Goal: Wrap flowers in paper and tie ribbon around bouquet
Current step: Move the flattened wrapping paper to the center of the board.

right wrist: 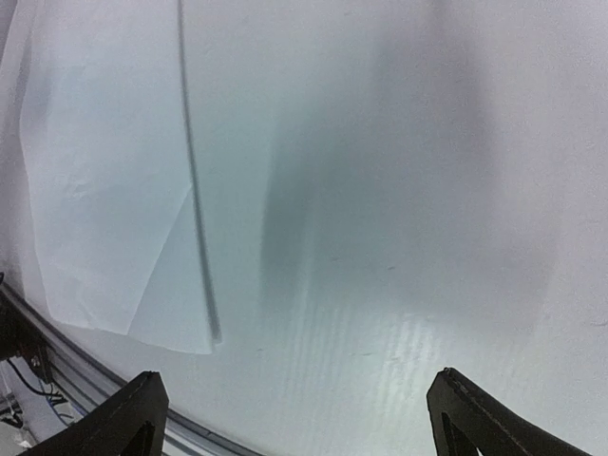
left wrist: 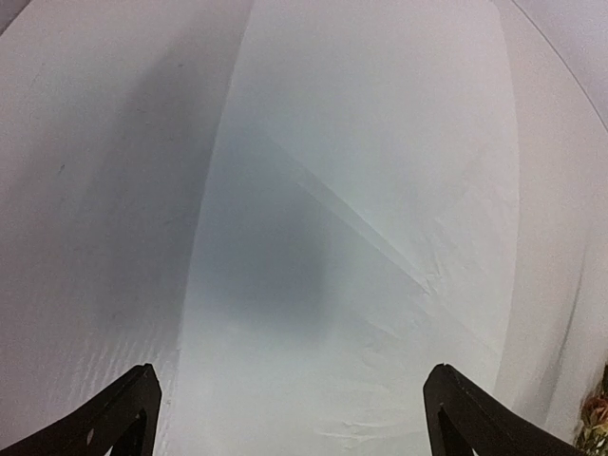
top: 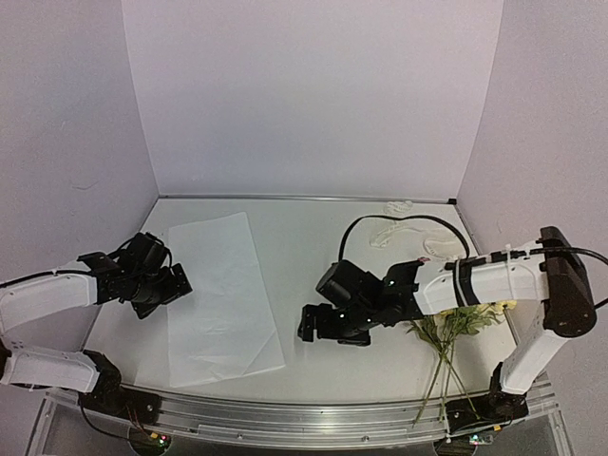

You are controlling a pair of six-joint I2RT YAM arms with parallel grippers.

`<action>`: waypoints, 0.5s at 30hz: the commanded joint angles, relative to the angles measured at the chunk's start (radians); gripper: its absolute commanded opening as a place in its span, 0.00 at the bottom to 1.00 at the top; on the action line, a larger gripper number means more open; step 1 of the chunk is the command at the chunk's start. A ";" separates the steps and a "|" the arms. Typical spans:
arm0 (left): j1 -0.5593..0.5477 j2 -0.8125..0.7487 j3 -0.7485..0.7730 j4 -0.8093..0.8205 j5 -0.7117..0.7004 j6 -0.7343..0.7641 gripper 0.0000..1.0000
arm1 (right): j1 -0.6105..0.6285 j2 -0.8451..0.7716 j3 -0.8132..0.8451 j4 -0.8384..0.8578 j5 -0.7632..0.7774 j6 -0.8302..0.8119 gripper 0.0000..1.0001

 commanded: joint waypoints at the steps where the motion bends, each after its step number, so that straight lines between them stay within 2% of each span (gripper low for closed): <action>1: 0.087 -0.078 -0.063 -0.010 0.001 0.000 1.00 | 0.058 0.085 0.097 0.053 -0.031 0.021 0.97; 9: 0.148 0.005 -0.120 0.164 0.025 0.053 1.00 | 0.065 0.150 0.130 0.067 -0.008 -0.011 0.98; 15: 0.226 0.119 -0.136 0.313 0.121 0.100 1.00 | 0.065 0.190 0.157 0.069 -0.012 -0.030 0.98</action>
